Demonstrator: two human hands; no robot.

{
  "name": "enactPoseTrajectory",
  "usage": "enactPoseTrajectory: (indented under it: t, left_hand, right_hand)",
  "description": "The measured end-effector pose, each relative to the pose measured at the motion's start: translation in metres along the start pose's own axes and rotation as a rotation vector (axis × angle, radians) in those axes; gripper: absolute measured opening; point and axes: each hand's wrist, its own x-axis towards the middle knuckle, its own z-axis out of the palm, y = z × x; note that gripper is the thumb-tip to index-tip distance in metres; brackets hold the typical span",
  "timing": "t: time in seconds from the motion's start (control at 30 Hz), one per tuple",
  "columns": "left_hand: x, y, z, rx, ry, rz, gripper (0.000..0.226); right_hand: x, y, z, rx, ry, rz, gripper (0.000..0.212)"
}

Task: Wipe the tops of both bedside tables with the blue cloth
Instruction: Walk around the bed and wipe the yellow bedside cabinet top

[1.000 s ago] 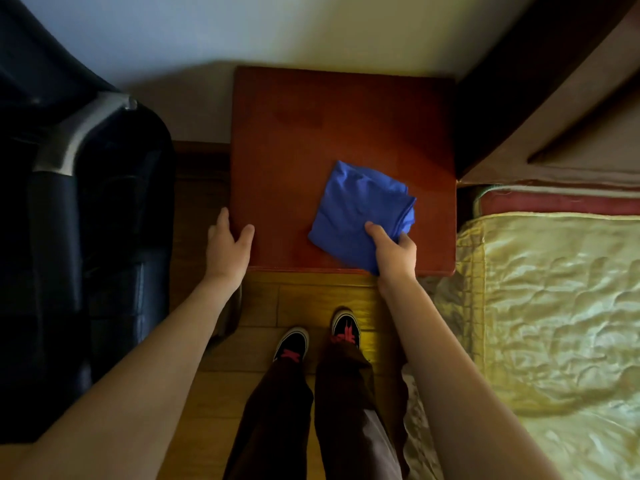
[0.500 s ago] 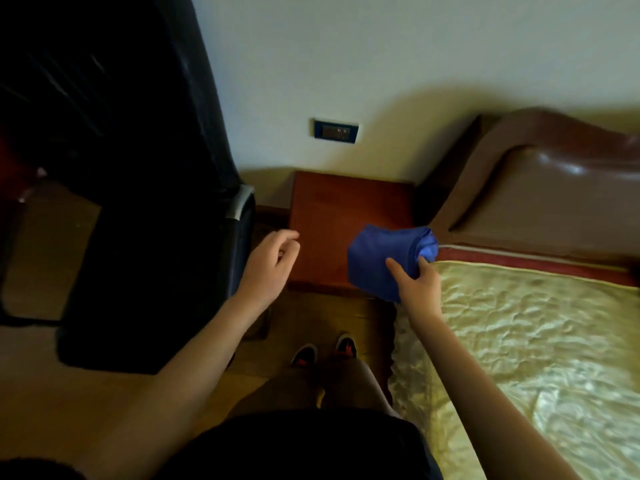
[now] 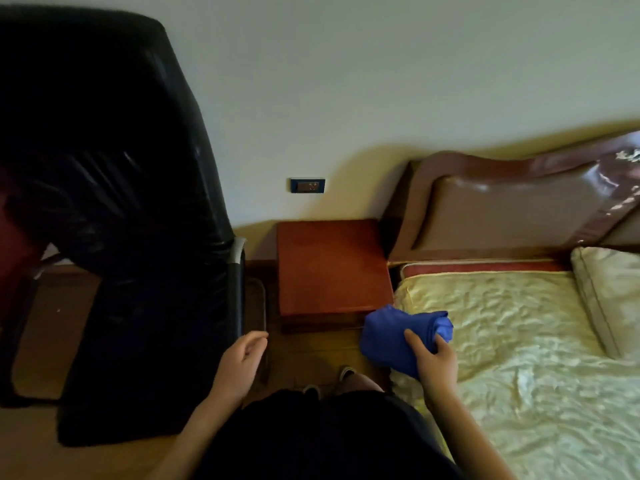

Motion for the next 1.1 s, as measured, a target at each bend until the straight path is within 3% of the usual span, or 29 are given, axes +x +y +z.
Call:
enactPoseTrajectory:
  t: [0.2, 0.37, 0.57, 0.73, 0.97, 1.1]
  left_hand:
    - [0.028, 0.04, 0.007, 0.087, -0.202, 0.162, 0.026]
    - [0.045, 0.101, 0.045, 0.24, -0.405, 0.405, 0.025]
    - [-0.003, 0.14, 0.119, 0.374, -0.677, 0.675, 0.024]
    - [-0.077, 0.105, 0.168, 0.458, -0.92, 0.694, 0.025]
    - [-0.207, 0.002, 0.176, 0.62, -1.238, 0.761, 0.02]
    - [-0.288, -0.033, 0.192, 0.76, -1.482, 0.853, 0.018]
  right_hand:
    - [-0.04, 0.002, -0.025, 0.185, 0.195, 0.004, 0.012]
    - [-0.088, 0.017, -0.069, 0.332, 0.413, 0.012, 0.014]
    - [-0.185, 0.069, -0.12, 0.427, 0.719, 0.081, 0.011]
    - [-0.298, 0.13, -0.128, 0.531, 0.957, 0.116, 0.006]
    - [-0.477, 0.22, -0.102, 0.651, 1.228, 0.292, 0.012]
    - [-0.574, 0.255, -0.08, 0.723, 1.478, 0.374, 0.015]
